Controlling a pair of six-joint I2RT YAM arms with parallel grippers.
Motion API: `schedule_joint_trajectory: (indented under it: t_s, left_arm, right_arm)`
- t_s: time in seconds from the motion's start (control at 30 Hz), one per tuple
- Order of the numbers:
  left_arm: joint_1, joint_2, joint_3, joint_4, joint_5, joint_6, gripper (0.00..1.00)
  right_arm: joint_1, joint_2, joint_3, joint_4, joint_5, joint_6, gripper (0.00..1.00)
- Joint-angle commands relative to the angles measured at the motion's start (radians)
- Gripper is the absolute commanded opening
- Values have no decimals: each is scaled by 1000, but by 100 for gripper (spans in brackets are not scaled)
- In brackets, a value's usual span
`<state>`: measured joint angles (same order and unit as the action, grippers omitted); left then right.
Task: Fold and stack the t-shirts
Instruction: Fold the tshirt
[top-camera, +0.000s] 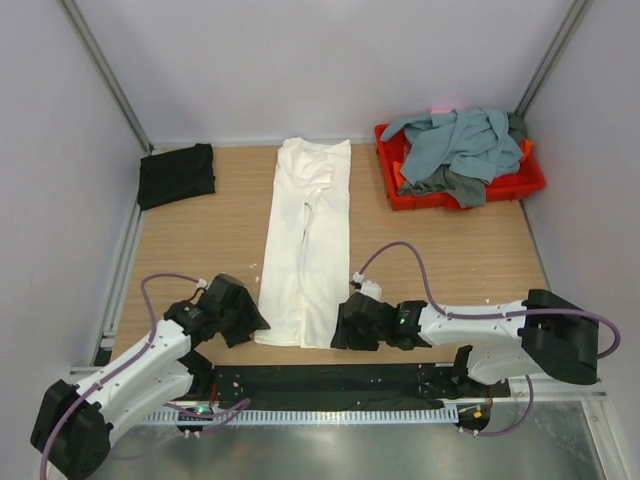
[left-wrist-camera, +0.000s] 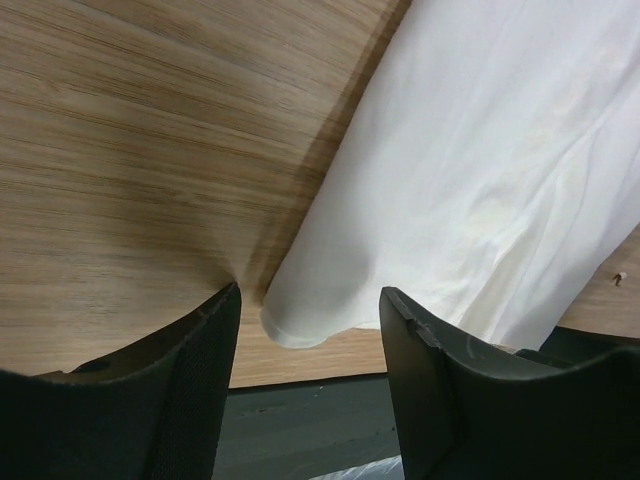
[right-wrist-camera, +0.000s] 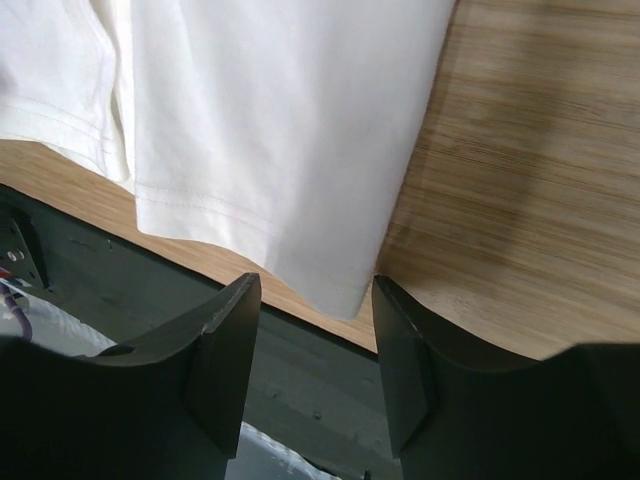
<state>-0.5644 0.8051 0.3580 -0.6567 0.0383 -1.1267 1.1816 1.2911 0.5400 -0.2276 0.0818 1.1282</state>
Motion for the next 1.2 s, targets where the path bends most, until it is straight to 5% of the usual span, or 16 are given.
schedule_joint_trajectory:
  t_s: [0.0, 0.23, 0.47, 0.53, 0.67, 0.73, 1.17]
  left_arm:
    - [-31, 11, -25, 2, 21, -16, 59]
    - [-190, -15, -28, -29, -67, -136, 51]
    - [-223, 31, -13, -35, -127, -153, 36]
    - [-224, 32, 4, -52, -140, -150, 37]
    - [-227, -4, 39, -150, -190, -142, 63]
    - [-227, -50, 51, -217, -234, -150, 67]
    - [-227, -23, -7, -63, -268, -160, 60]
  right_arm:
    - [12, 28, -15, 42, 36, 25, 53]
    - [12, 13, -34, 34, 58, 31, 35]
    - [13, -3, -41, 20, 70, 33, 28]
    - [13, -7, -41, 14, 72, 31, 28]
    - [12, -18, -46, 7, 76, 33, 29]
    - [12, -19, -51, 8, 81, 33, 30]
    - [12, -1, -52, 19, 72, 22, 30]
